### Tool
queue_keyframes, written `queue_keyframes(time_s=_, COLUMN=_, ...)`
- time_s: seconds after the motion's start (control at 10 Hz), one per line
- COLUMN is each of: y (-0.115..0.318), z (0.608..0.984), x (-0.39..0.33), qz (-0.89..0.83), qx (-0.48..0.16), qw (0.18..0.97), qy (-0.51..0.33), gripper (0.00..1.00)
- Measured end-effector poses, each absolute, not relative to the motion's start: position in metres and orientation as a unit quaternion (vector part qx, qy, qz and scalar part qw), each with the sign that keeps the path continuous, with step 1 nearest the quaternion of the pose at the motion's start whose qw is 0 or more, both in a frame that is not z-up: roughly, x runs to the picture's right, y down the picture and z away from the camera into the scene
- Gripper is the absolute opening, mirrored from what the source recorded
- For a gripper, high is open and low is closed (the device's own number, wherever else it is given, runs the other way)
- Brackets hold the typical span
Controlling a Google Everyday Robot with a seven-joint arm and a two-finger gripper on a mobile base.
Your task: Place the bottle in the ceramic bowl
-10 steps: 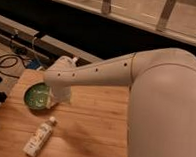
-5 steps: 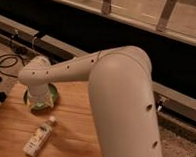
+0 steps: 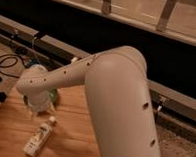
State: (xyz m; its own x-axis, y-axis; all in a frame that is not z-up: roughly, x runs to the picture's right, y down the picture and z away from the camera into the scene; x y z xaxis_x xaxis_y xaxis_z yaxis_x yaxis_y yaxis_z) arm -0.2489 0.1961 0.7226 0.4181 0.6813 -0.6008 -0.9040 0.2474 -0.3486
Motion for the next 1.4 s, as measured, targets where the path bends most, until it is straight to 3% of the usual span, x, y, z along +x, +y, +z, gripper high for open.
queue_keyframes(time_s=0.3, y=0.216, z=0.715, x=-0.217, qz=0.517, qx=-0.338, qw=0.764, qy=0.187, gripper=0.65)
queue_keyframes(time_s=1.4, y=0.233, z=0.730, x=-0.239, qz=0.508, qx=-0.359, qw=0.762, qy=0.182, gripper=0.65)
